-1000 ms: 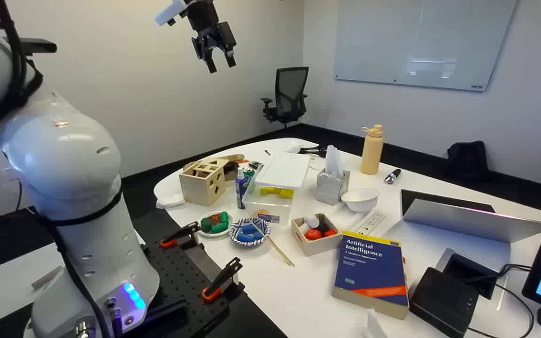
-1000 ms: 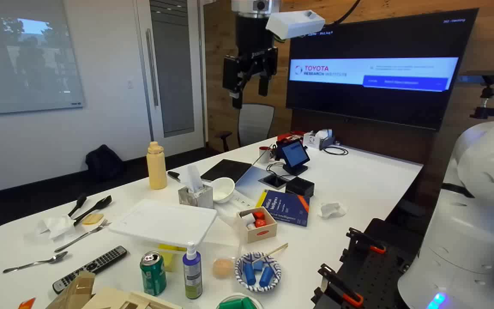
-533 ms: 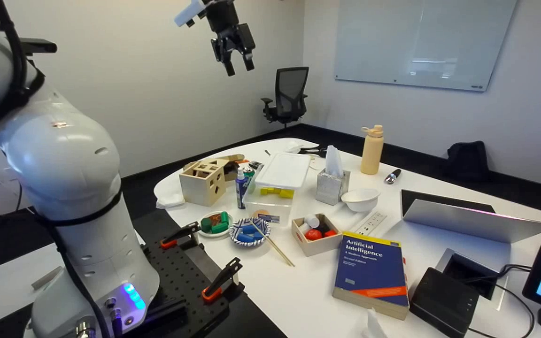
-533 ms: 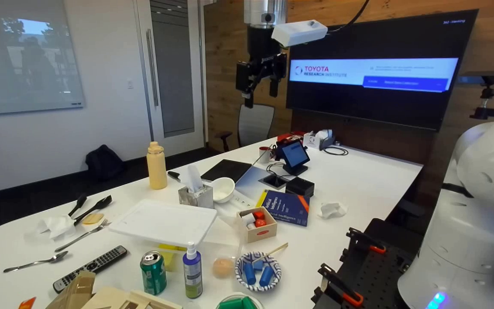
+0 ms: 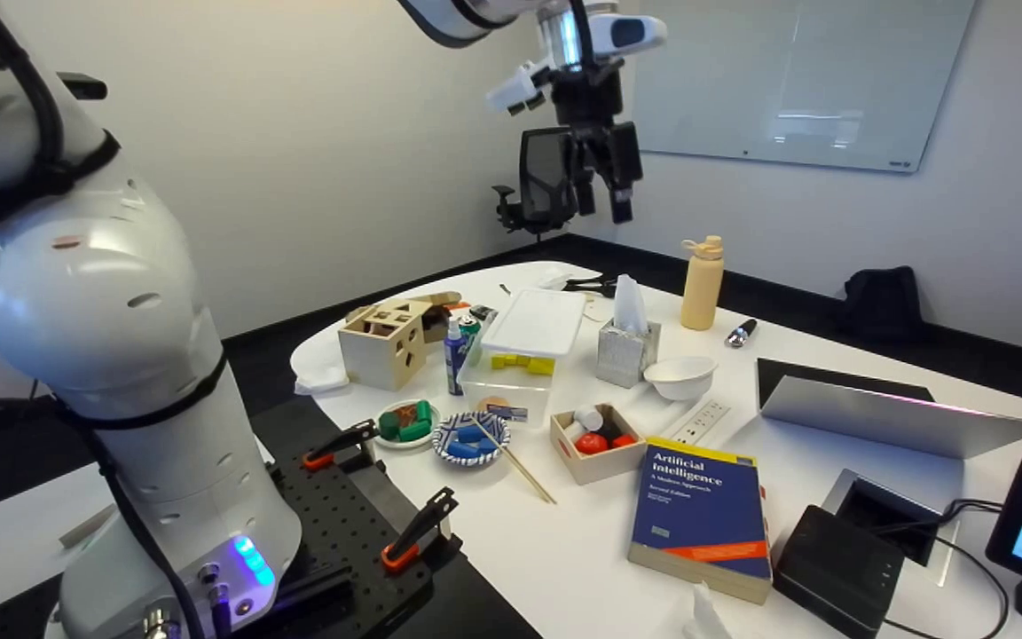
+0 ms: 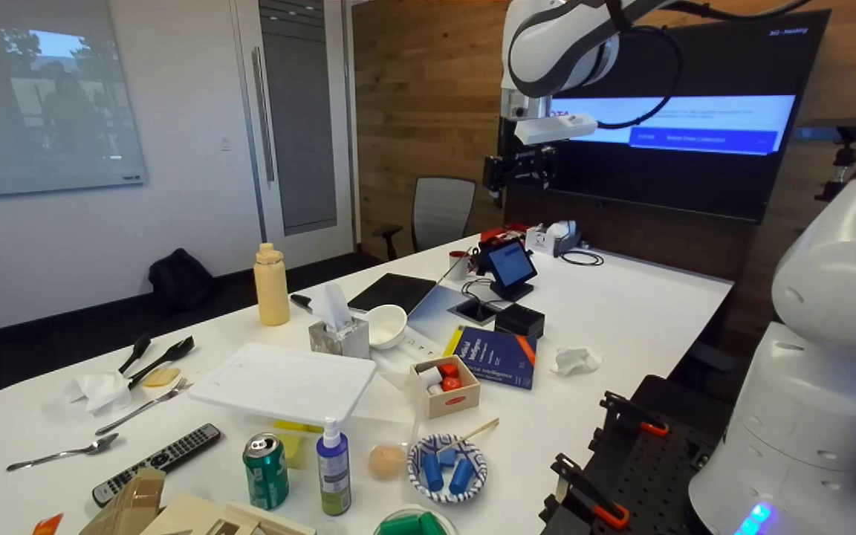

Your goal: Use the cloth to wipe the book

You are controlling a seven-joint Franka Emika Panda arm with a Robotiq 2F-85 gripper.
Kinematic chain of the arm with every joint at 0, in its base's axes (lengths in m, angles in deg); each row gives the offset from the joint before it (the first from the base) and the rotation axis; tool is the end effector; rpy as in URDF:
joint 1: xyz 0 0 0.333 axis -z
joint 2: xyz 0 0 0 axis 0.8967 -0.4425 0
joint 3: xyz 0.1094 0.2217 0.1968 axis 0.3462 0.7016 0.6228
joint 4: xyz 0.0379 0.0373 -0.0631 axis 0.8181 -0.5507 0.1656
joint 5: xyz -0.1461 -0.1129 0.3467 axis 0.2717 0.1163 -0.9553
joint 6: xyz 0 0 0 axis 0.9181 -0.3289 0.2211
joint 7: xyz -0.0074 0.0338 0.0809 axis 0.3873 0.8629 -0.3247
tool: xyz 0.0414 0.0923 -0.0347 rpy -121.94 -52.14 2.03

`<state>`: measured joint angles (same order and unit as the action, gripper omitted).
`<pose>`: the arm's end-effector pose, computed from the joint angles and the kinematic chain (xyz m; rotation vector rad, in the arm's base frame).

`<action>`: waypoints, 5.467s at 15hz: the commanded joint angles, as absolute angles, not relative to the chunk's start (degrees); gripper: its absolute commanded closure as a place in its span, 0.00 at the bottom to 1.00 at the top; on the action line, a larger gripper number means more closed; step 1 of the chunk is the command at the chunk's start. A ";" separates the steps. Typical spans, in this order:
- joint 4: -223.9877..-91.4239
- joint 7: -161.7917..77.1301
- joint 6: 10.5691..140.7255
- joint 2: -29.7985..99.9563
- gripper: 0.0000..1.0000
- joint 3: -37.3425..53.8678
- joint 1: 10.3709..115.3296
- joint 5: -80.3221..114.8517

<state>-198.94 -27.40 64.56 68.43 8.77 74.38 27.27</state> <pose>0.4508 -0.1237 0.4645 2.8821 -0.6921 0.1873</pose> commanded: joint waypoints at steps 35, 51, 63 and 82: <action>-154.79 -25.19 81.11 -12.40 0.58 -9.23 91.71 5.37; -162.28 -28.88 81.10 5.04 1.00 -6.88 90.05 3.88; -170.48 -32.53 82.11 16.64 0.98 2.86 82.87 -1.40; -155.99 -28.00 82.93 -1.93 1.00 2.79 80.42 -1.33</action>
